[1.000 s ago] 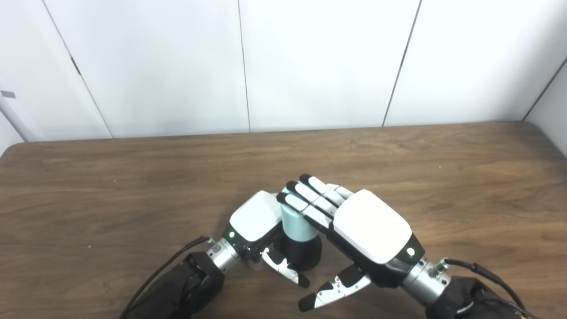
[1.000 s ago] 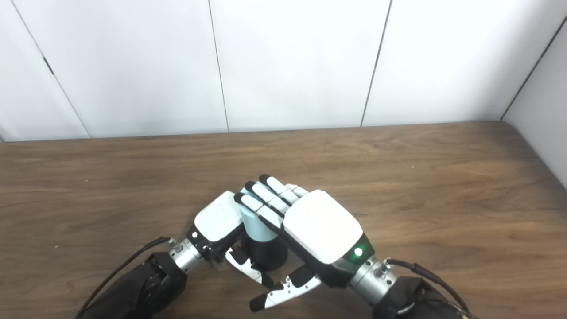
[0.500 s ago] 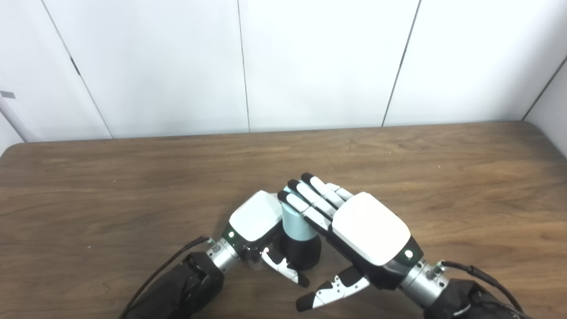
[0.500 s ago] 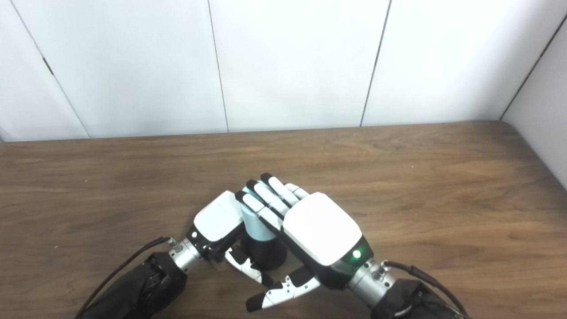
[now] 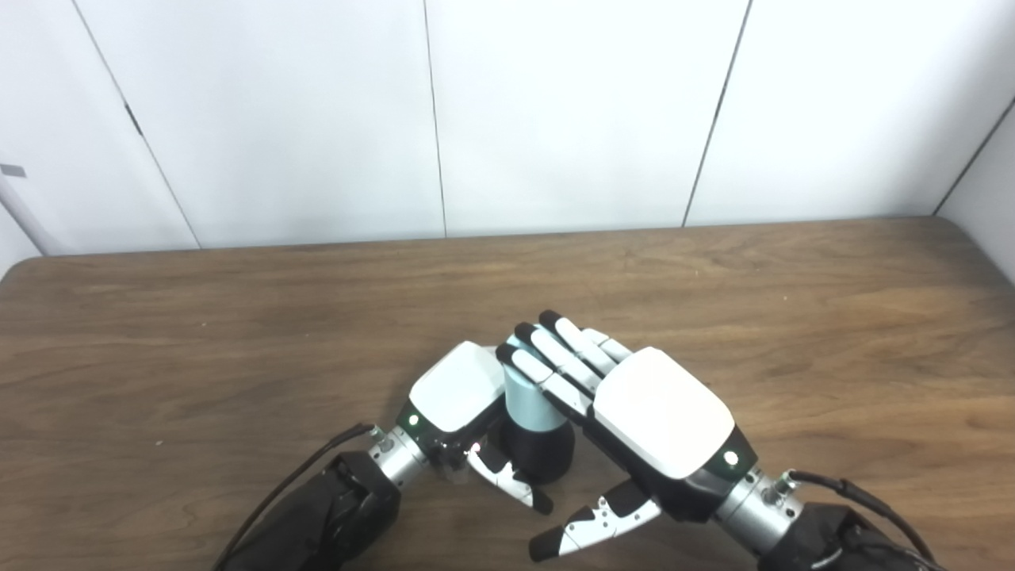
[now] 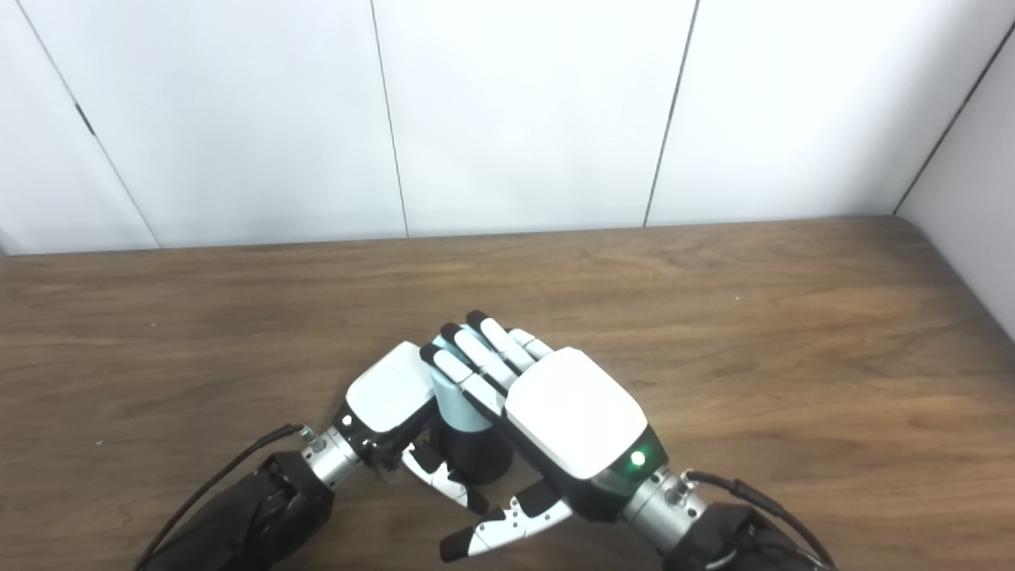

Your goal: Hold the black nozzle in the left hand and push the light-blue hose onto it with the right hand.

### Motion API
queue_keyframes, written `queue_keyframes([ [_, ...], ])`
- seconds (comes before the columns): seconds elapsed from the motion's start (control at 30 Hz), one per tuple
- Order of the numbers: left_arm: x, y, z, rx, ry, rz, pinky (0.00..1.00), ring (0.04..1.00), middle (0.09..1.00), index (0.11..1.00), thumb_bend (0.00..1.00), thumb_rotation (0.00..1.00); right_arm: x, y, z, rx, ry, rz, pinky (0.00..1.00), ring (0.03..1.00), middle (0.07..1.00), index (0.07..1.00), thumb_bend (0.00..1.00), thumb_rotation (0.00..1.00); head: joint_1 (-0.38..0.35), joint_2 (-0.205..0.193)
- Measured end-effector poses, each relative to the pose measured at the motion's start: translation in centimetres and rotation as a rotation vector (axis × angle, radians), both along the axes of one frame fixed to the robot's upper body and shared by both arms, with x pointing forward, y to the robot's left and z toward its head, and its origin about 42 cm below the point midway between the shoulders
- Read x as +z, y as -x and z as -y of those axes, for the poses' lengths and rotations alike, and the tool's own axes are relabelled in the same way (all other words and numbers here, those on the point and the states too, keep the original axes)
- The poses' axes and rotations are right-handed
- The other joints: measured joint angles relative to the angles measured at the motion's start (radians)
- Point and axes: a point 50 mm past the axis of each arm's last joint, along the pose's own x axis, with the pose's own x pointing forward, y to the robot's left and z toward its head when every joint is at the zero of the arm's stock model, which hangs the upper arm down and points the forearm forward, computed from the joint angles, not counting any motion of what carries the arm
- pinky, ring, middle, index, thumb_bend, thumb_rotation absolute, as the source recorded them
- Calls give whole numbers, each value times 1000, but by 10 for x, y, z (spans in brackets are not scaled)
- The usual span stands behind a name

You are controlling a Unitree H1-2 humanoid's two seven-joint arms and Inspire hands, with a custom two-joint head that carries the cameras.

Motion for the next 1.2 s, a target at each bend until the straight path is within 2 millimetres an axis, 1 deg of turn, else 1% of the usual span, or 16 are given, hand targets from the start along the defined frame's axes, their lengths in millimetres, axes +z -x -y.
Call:
queue_keyframes([
  [0.5, 0, 0, 0, 0, 0, 0, 586, 439, 463, 525, 501, 0, 0, 0, -1, -3, -5, -1, 879, 959, 976, 937, 827, 1000, 0, -2],
  [1.2, 0, 1, 0, 0, 1, -1, 590, 437, 459, 530, 500, 0, 0, 2, -3, -13, -23, -13, 883, 951, 969, 935, 827, 1000, 2, 3],
])
